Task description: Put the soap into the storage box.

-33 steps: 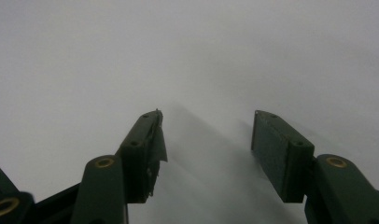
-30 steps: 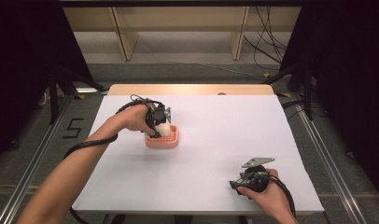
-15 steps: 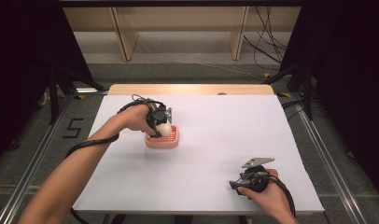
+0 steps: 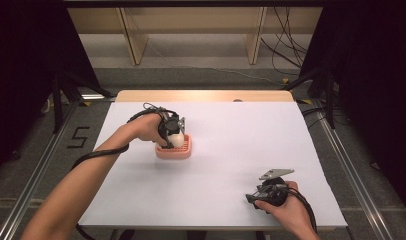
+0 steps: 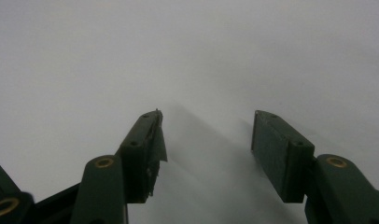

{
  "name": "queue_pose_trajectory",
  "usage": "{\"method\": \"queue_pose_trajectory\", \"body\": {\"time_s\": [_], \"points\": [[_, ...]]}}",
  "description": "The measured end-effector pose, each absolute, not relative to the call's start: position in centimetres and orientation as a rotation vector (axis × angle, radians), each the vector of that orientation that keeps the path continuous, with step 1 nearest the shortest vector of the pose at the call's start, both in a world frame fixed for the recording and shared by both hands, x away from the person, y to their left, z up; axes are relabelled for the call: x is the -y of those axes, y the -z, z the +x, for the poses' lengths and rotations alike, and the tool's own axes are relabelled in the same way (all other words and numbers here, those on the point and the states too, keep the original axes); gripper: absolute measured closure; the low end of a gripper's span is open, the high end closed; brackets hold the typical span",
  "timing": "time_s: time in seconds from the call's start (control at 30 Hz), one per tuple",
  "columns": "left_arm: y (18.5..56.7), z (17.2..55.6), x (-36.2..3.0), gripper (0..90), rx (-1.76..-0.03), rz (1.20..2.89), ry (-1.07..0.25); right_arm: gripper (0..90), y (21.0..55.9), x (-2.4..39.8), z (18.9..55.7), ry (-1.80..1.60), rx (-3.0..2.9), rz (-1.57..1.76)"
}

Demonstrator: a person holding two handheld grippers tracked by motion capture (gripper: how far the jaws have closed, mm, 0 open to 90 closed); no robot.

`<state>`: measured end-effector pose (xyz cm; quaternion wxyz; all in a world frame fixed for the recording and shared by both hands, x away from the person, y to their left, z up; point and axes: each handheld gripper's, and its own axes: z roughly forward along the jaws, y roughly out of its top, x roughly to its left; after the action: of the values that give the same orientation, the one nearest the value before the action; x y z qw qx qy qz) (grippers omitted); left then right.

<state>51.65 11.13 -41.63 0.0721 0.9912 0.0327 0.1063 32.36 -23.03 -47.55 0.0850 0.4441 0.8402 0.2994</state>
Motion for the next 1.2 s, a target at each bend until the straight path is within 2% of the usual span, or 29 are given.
{"method": "queue_pose_trajectory", "body": {"time_s": [1.2], "points": [[42.7, 52.1, -11.1, 49.8, -0.100, 2.980, -0.292, 43.7, 47.6, 23.1, 32.4, -0.894, -2.506, 1.326]]}}
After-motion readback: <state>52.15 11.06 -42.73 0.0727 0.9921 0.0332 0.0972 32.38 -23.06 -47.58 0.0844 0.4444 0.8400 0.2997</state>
